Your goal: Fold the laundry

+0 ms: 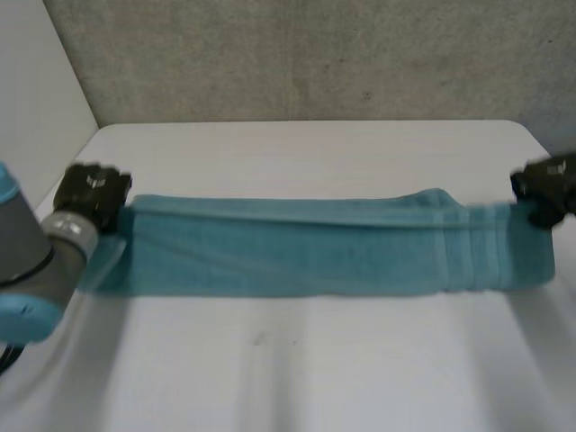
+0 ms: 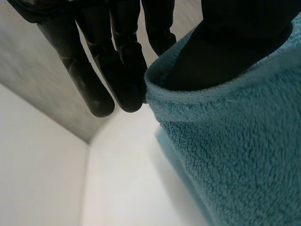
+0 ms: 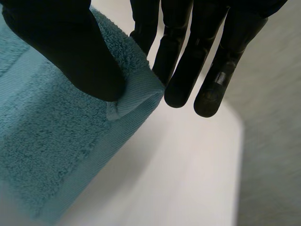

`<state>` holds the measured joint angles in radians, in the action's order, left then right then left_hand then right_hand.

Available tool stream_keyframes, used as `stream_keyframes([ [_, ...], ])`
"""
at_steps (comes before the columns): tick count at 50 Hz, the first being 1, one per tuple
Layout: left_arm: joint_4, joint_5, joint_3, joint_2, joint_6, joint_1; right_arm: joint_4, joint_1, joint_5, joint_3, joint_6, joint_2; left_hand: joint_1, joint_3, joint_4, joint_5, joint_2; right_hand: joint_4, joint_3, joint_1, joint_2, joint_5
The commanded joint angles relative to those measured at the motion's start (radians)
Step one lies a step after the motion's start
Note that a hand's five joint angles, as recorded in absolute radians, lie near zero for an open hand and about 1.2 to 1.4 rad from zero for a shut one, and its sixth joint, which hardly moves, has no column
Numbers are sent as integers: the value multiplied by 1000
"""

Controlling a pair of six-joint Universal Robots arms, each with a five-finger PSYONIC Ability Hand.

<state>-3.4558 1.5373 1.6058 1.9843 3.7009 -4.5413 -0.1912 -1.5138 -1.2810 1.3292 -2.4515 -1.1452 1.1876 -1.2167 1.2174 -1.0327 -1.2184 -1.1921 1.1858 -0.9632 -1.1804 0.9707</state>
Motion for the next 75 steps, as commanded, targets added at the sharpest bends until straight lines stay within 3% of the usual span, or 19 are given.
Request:
stream_keyframes([
  [1, -89, 4, -345, 74, 34, 53, 122, -123, -152, -386, -101, 58, 209, -180, 179, -189, -178, -204, 210, -433, -216, 251],
  [5, -265, 7, -506, 24, -5, 62, 338, -149, -175, -492, -207, 21, 209, -180, 179, -189, -178, -204, 210, -433, -216, 251],
  [8, -377, 15, -544, -27, -54, 61, 493, -144, -182, -451, -260, -94, 209, -180, 179, -189, -178, -204, 210, -433, -216, 251],
  [11, -395, 23, -543, -53, -79, 58, 573, -138, -173, -350, -287, -183, 209, -180, 179, -189, -178, -204, 210, -433, -216, 251],
  [17, -342, 24, -463, -58, -87, 54, 561, -146, -139, -206, -288, -202, 209, -180, 179, -189, -178, -204, 210, -433, -216, 251],
  [26, -352, 15, -158, -6, -130, 39, 533, -143, -52, 84, -287, -171, 209, -180, 179, -189, -178, -204, 210, -433, -216, 251],
  [33, -418, 14, -4, 103, -131, 38, 490, -140, -57, 169, -259, 37, 209, -180, 179, -189, -178, -204, 210, -433, -216, 251],
  [39, -431, 15, 86, 159, -125, 39, 383, -137, -58, 170, -213, 105, 209, -180, 179, -189, -178, -204, 210, -433, -216, 251],
  [47, -286, 23, 224, 2, -102, 13, 151, -126, -58, 173, -118, 55, 209, -180, 179, -189, -178, -204, 210, -433, -216, 251],
  [49, -157, 24, 285, -86, -90, -11, 0, -80, -51, 189, -43, -26, 209, -180, 179, -189, -178, -204, 210, -433, -216, 251],
  [52, -77, 24, 310, -134, -79, -19, -143, -22, -43, 211, 58, -103, 209, -180, 179, -189, -178, -204, 210, -433, -216, 251],
  [54, 105, 24, 348, -249, -55, -27, -204, 0, -44, 220, 118, -141, 209, -180, 179, -189, -178, -204, 210, -433, -216, 251],
  [55, 106, 24, 349, -249, -55, -27, -205, 0, -44, 220, 118, -142, 209, -180, 179, -189, -178, -204, 210, -433, -216, 251],
  [57, 284, 21, 379, -356, -48, -44, -315, 36, -44, 245, 240, -207, 209, -180, 179, -189, -178, -204, 210, -433, -216, 251],
  [62, 449, 9, 396, -467, -47, -56, -418, 99, -43, 284, 403, -261, 209, -180, 179, -189, -178, -204, 210, -433, -216, 251],
  [68, 411, -29, 382, -476, -44, -59, -371, 110, -21, 277, 422, -251, 209, -180, 179, -189, -178, -204, 210, -433, -216, 251],
  [71, 319, -59, 347, -438, -42, -61, -329, 109, -14, 271, 396, -223, 209, -180, 179, -189, -178, -204, 210, -433, -216, 251],
  [75, 155, -60, 245, -248, -35, -41, -202, 92, -21, 185, 277, -64, 209, -180, 179, -189, -178, -204, 210, -433, -216, 251],
])
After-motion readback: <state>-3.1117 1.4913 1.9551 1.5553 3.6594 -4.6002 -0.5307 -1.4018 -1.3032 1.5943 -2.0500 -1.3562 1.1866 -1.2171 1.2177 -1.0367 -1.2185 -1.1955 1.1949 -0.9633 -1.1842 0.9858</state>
